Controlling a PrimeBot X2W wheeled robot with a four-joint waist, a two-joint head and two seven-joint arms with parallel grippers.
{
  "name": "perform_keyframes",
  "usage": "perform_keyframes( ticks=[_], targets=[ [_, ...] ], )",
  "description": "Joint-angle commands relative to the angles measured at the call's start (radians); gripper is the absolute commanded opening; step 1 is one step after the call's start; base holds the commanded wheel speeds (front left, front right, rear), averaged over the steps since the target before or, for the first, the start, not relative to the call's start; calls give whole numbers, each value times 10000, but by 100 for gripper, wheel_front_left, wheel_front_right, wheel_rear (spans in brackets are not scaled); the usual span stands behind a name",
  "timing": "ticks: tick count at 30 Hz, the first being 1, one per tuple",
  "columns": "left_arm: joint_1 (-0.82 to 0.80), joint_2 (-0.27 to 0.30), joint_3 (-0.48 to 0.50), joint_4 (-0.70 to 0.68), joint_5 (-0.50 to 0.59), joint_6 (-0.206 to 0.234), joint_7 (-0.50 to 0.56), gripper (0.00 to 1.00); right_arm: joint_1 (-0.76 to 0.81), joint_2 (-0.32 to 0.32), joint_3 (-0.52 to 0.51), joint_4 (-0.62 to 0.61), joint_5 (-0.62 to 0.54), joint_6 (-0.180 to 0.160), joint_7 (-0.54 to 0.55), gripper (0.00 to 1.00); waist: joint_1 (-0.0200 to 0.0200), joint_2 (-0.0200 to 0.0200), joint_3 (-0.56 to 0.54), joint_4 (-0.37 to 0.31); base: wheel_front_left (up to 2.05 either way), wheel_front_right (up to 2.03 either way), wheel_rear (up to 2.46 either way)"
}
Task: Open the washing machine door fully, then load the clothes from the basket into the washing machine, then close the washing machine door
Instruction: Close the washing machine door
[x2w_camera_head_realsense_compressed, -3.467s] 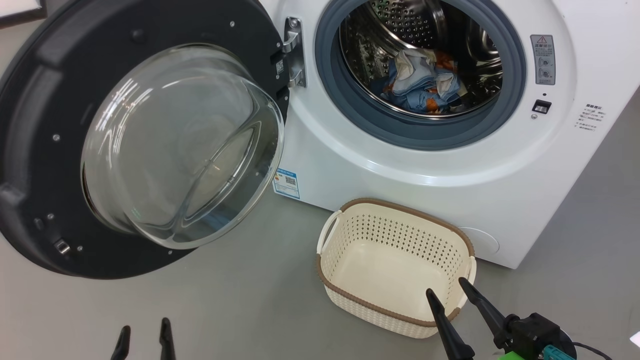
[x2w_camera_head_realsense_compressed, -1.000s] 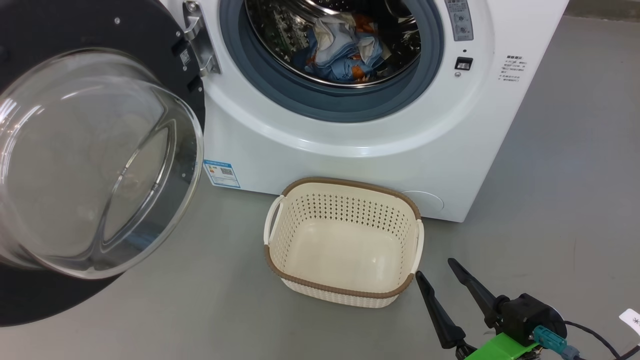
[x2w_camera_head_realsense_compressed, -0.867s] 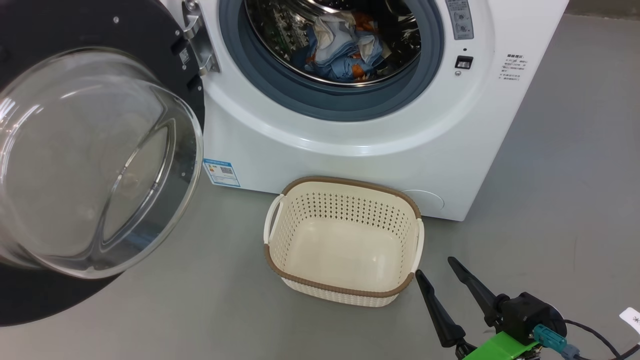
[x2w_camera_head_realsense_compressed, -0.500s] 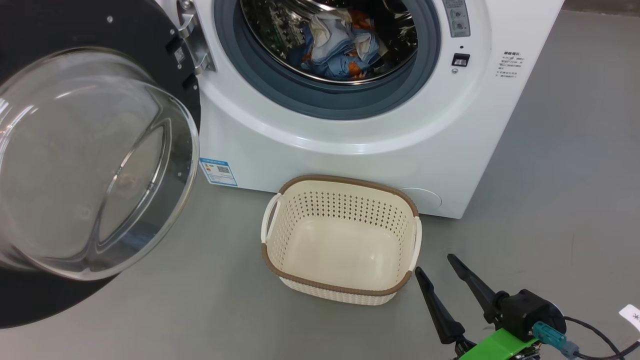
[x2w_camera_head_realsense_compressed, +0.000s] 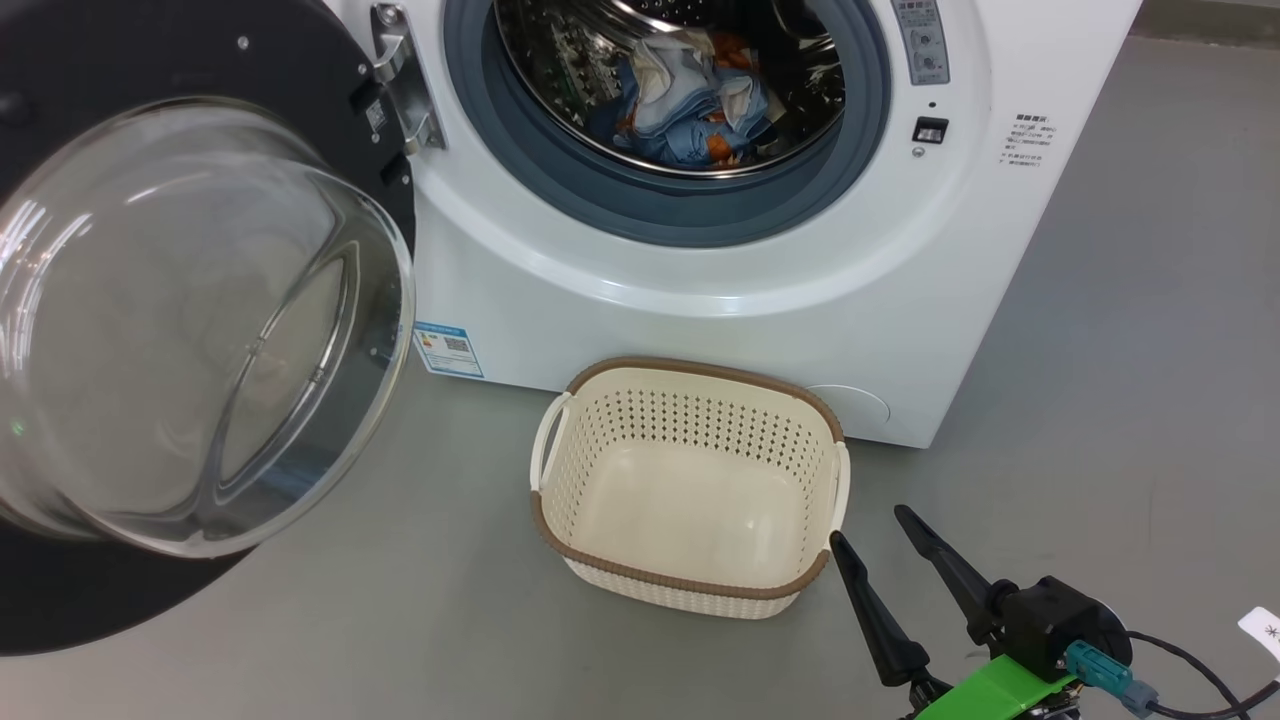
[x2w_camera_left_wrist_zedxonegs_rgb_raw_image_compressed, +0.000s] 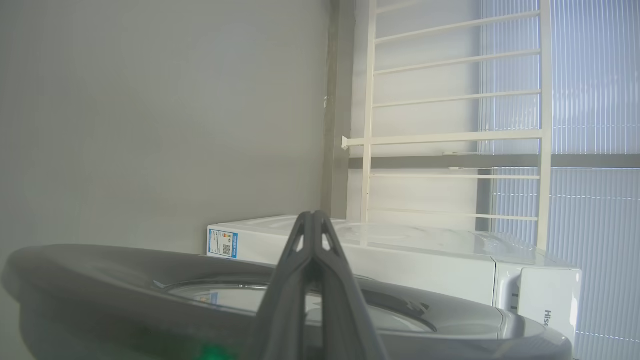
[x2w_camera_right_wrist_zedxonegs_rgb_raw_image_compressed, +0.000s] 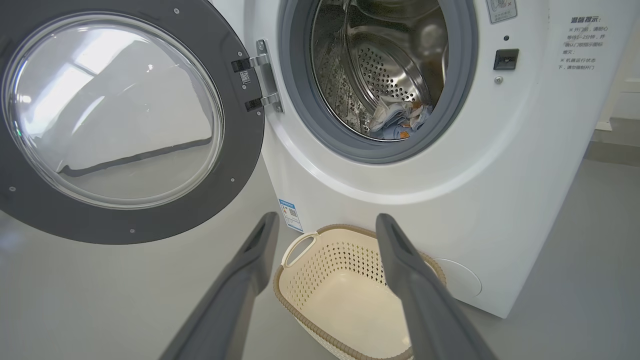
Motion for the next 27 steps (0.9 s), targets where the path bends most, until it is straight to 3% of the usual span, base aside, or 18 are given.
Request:
perform_keyframes(
  ticks=[1, 9, 27],
  targets=[
    [-188, 568, -65, -135, -53, -102, 329, 0, -233, 23, 194, -201, 9, 16, -49, 100, 0, 0, -44, 40, 0, 0, 0],
    [-156, 539, -301, 48, -211, -395, 1262, 0, -217, -41, 317, -152, 56, 16, -49, 100, 0, 0, -222, 59, 0, 0, 0],
    [-253, 174, -426, -68, -616, -558, 2351, 0, -96, -48, 347, -148, 62, 16, -49, 100, 0, 0, -327, 37, 0, 0, 0]
  ],
)
